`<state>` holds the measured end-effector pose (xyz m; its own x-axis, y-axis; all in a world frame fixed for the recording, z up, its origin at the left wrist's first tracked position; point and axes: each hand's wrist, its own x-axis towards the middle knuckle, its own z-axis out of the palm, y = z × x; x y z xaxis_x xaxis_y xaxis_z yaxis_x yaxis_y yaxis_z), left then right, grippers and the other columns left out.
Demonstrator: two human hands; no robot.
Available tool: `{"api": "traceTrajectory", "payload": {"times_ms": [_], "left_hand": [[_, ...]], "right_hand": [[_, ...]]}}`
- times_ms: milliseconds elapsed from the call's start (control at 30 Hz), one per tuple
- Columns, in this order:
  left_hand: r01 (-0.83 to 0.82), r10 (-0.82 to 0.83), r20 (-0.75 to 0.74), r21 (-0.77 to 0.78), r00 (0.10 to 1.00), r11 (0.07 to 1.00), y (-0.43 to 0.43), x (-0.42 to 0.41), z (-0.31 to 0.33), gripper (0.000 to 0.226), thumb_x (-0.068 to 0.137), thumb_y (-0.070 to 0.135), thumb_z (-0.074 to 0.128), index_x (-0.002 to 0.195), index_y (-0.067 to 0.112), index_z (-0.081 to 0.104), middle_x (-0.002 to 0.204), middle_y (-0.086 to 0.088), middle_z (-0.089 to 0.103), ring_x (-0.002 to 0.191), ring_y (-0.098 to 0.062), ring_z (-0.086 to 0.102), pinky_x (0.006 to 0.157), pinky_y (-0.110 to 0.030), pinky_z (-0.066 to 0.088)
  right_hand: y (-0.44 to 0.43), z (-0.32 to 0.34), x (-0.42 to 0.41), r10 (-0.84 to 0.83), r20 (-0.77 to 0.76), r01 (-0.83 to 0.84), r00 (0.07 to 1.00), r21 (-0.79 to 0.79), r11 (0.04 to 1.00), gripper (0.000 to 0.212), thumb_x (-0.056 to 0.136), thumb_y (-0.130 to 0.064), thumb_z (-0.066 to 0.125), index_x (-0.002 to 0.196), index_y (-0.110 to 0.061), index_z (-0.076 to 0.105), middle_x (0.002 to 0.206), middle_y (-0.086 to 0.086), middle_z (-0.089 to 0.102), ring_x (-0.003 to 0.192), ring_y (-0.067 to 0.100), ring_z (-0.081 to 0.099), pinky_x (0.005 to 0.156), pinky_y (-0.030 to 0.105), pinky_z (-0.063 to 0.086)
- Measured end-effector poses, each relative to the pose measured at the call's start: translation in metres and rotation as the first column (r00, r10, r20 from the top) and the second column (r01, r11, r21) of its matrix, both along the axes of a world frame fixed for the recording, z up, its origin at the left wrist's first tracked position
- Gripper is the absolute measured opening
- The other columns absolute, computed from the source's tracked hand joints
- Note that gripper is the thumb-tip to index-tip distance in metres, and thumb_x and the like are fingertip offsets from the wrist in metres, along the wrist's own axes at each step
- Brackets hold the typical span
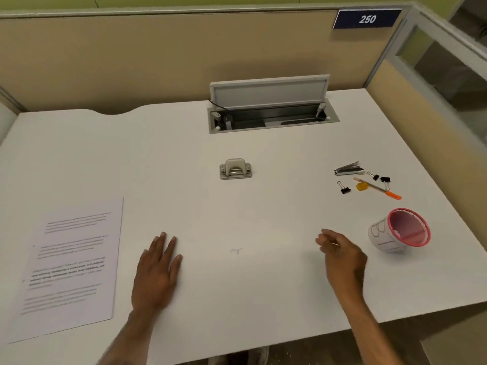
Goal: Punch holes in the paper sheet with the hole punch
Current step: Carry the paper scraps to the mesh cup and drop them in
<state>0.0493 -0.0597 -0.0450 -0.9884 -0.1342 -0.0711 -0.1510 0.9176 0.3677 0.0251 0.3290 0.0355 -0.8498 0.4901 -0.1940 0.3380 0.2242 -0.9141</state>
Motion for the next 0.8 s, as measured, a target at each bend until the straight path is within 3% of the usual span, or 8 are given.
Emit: {"api": "traceTrajectory", "payload": {"times_ms": [33,133,200,267,400,500,600,800], "left_hand": [[0.0,0.0,-0.001,-0.003,1.0,1.0,0.0,0.0,0.0,0.064,0.095,0.055,0.017,0.151,0.029,0.031,0.163,0.008,0.016,0.149,-0.007,0.009,0.122,-0.034,0.008],[-0.002,0.002,0.0,-0.006,1.0,1.0,0.001,0.001,0.0,0.063,0.096,0.054,0.018,0.152,0.029,0.031,0.163,0.009,0.015,0.15,-0.006,0.009,0.122,-0.034,0.008],[-0.004,0.004,0.0,-0.008,1.0,1.0,0.001,0.001,0.001,0.062,0.096,0.054,0.018,0.152,0.029,0.031,0.163,0.009,0.015,0.15,-0.007,0.009,0.122,-0.034,0.008],[-0.003,0.003,0.002,-0.007,1.0,1.0,0.0,0.001,0.001,0.062,0.096,0.054,0.019,0.152,0.03,0.03,0.163,0.009,0.014,0.15,-0.007,0.008,0.122,-0.033,0.007],[0.0,0.0,0.002,-0.013,1.0,1.0,0.0,0.001,0.0,0.061,0.097,0.054,0.018,0.152,0.031,0.028,0.163,0.01,0.011,0.15,-0.006,0.007,0.122,-0.031,0.006],[0.0,0.0,0.004,-0.017,1.0,1.0,-0.001,0.001,-0.002,0.06,0.097,0.053,0.019,0.153,0.031,0.027,0.163,0.011,0.01,0.15,-0.007,0.007,0.122,-0.031,0.006],[0.002,-0.002,0.002,-0.021,1.0,1.0,-0.002,0.001,-0.004,0.059,0.098,0.052,0.021,0.152,0.031,0.028,0.163,0.011,0.011,0.15,-0.008,0.008,0.122,-0.033,0.008],[-0.005,0.005,0.003,-0.002,1.0,1.0,-0.002,0.001,-0.005,0.056,0.099,0.051,0.023,0.153,0.034,0.024,0.163,0.013,0.009,0.149,-0.001,0.001,0.122,-0.03,0.005]], "right_hand": [[-0.029,-0.01,0.005,0.089,0.025,-0.089,0.996,0.004,0.996,0.02,0.091,-0.003,0.063,0.107,-0.011,0.072,0.098,0.001,0.075,0.09,0.011,0.072,0.084,0.021,0.058],[-0.105,-0.034,0.014,0.339,0.038,-0.341,0.94,0.163,0.926,0.021,0.093,-0.006,0.062,0.11,-0.011,0.072,0.105,0.0,0.074,0.099,0.012,0.069,0.089,0.008,0.048],[-0.135,-0.042,0.013,0.466,0.053,-0.462,0.883,0.261,0.847,0.024,0.096,-0.007,0.057,0.116,-0.008,0.069,0.114,0.002,0.071,0.107,0.013,0.066,0.095,0.01,0.044],[-0.149,-0.044,0.011,0.54,0.08,-0.541,0.838,0.256,0.801,0.028,0.097,-0.007,0.053,0.123,-0.008,0.065,0.124,0.001,0.066,0.116,0.013,0.061,0.102,0.011,0.038],[-0.145,-0.049,0.017,0.508,0.066,-0.5,0.859,0.329,0.801,0.037,0.099,-0.02,0.051,0.134,-0.009,0.055,0.14,0.0,0.054,0.131,0.016,0.05,0.108,0.011,0.03],[-0.14,-0.061,0.026,0.475,0.287,-0.542,0.832,0.602,0.585,0.076,0.095,-0.062,0.023,0.151,-0.01,0.023,0.162,0.006,0.014,0.15,0.022,0.01,0.12,0.033,0.008],[-0.145,-0.072,0.036,0.41,0.471,-0.622,0.781,0.648,0.44,0.098,0.083,-0.08,0.0,0.151,-0.01,-0.008,0.161,0.009,-0.019,0.148,0.027,-0.019,0.12,0.049,-0.008],[-0.161,-0.076,0.026,0.5,0.508,-0.695,0.702,0.64,0.326,0.092,0.085,-0.078,0.003,0.154,-0.018,-0.002,0.162,0.007,-0.015,0.149,0.029,-0.016,0.12,0.055,-0.004]]}}
